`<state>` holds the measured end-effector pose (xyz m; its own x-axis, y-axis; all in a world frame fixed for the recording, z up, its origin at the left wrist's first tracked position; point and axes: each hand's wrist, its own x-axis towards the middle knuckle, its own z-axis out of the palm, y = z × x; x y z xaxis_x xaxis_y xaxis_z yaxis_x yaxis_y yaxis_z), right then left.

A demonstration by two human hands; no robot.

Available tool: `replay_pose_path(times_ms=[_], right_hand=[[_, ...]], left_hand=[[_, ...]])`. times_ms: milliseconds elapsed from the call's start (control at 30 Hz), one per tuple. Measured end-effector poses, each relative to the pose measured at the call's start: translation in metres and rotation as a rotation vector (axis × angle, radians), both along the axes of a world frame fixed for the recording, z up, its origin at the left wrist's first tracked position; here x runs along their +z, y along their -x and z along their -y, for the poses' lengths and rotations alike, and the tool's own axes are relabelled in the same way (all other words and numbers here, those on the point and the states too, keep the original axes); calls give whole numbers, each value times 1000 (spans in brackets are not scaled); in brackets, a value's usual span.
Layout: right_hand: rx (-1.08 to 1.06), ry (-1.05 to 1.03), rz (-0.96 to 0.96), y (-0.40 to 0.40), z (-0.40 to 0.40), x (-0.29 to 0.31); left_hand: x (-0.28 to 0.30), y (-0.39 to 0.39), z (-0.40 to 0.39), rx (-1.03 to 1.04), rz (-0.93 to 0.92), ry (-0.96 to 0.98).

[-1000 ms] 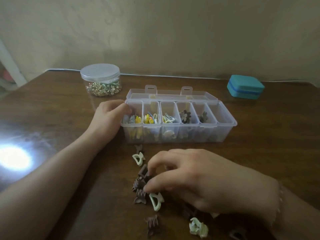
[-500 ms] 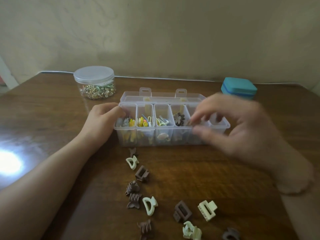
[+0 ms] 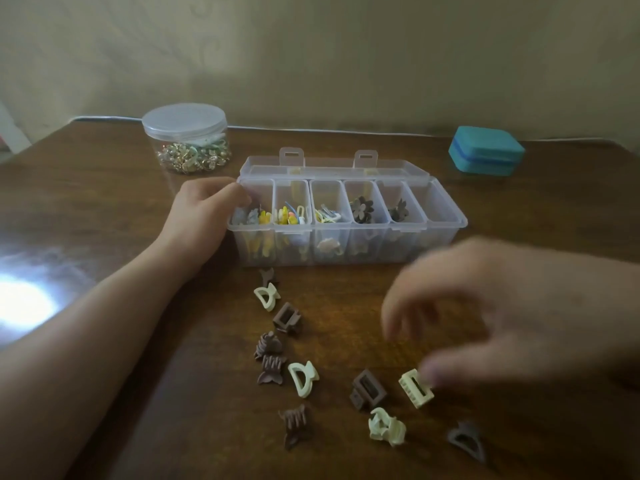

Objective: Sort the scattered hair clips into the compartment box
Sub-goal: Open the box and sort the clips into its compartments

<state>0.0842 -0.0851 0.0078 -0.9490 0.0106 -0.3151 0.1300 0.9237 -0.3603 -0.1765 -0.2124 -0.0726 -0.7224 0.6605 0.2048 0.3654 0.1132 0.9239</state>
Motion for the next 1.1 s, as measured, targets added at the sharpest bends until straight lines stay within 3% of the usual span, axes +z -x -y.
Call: replay_pose_path(times_ms=[67,200,333,500,567,667,833,1000,1100], right_hand=[[38,11,273,1,9,-6],[92,-94,142,7,13,-23],[17,-34,40,5,-1,-11],[-369,-56,-800,8,-38,-9],[-516,-168,-867,12,-49,-18],[-545,-284,-682,12,-56,-26],[-337,-253,-738,2,-32,-4],[175,11,-92,11,10,-7],[275,1,82,18,23,-16]], left_hand=[[0,1,0,-2,6,-1],[0,1,-1,6,7,-3],[0,2,-2,-7,17,-1],[-3,5,-4,18,-7,-11],[-4,5,-4,33,-25,-21],[-4,3,-3,35,-26,-23],[-2,2,-1,28,-5,6],[2,-5,-2,36,-9,-3],[3,-7,-2,42,-9,-13]])
